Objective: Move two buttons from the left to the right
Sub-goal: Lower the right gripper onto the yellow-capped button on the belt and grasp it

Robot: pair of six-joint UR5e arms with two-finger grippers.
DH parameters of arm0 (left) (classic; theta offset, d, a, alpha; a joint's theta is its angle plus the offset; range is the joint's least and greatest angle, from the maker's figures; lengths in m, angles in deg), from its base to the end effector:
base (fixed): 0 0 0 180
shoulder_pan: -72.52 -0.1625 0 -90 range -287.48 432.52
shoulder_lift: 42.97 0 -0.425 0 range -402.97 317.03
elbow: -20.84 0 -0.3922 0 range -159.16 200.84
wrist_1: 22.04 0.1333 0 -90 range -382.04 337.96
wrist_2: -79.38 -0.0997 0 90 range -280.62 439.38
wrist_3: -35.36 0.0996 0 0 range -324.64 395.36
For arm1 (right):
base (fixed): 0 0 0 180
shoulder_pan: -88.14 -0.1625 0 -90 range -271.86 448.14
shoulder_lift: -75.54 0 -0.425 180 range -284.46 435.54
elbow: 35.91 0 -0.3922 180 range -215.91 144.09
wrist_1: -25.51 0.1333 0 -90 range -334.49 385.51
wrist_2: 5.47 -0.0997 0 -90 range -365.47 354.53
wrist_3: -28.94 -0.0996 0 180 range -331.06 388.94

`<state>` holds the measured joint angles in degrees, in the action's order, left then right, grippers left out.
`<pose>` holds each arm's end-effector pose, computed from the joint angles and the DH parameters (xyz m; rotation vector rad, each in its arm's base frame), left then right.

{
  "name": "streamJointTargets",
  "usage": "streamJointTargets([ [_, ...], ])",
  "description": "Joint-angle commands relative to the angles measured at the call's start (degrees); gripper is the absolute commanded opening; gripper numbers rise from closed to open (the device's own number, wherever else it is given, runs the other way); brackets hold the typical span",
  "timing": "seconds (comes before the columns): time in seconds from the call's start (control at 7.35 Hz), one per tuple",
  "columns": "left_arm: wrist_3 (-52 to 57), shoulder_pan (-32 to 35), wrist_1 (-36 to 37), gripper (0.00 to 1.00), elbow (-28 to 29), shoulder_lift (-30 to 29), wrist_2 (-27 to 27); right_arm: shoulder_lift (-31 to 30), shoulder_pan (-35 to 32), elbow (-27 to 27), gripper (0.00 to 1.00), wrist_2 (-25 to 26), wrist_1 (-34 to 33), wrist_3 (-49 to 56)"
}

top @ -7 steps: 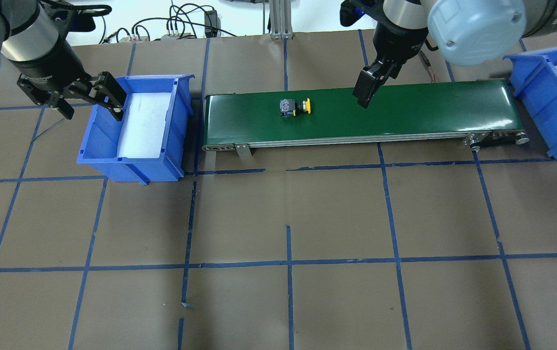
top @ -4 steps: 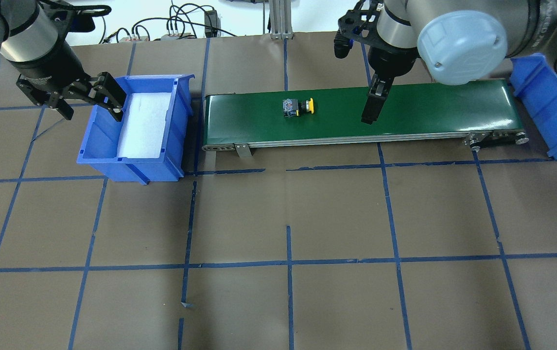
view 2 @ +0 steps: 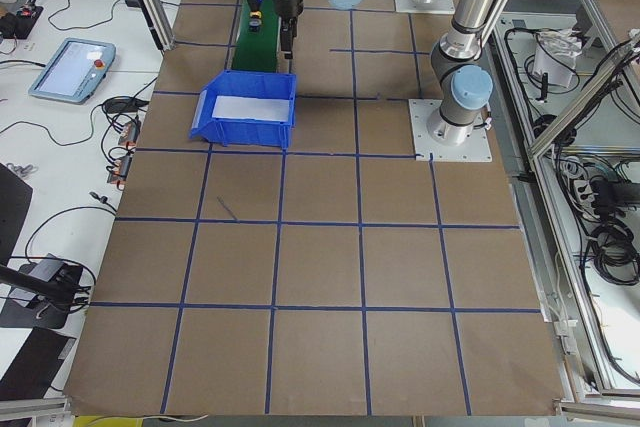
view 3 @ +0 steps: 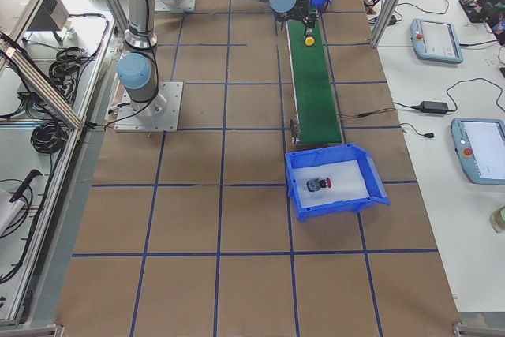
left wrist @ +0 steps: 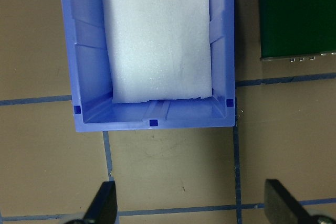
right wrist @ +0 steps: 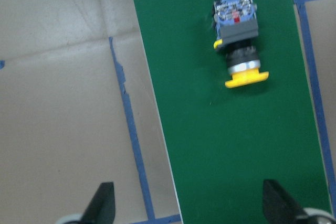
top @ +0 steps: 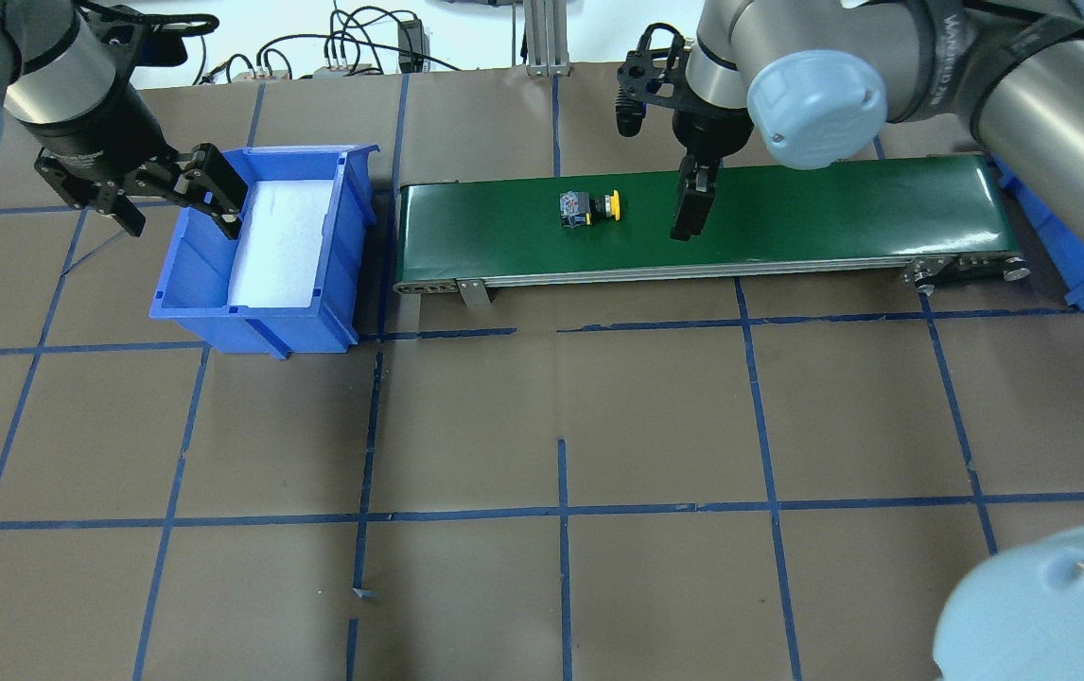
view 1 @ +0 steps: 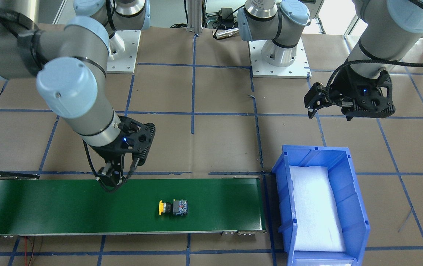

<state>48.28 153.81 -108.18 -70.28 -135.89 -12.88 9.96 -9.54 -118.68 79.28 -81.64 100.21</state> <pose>-0.0503 -0.5259 0.4595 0.1141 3.1013 0.0163 0.2280 -0.6252 0.3343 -1.9469 2.3640 -0.0731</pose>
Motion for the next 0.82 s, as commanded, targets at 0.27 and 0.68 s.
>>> streamJointTargets([
  [0.27,0.0,0.0,0.0,1.00,-0.3,0.1,0.0,12.3,-2.5,12.1,1.00,-0.2,-1.0,0.3],
  [0.68,0.1,0.0,0.0,1.00,-0.5,0.2,0.1,14.3,-3.1,12.2,1.00,-0.2,-1.2,0.3],
])
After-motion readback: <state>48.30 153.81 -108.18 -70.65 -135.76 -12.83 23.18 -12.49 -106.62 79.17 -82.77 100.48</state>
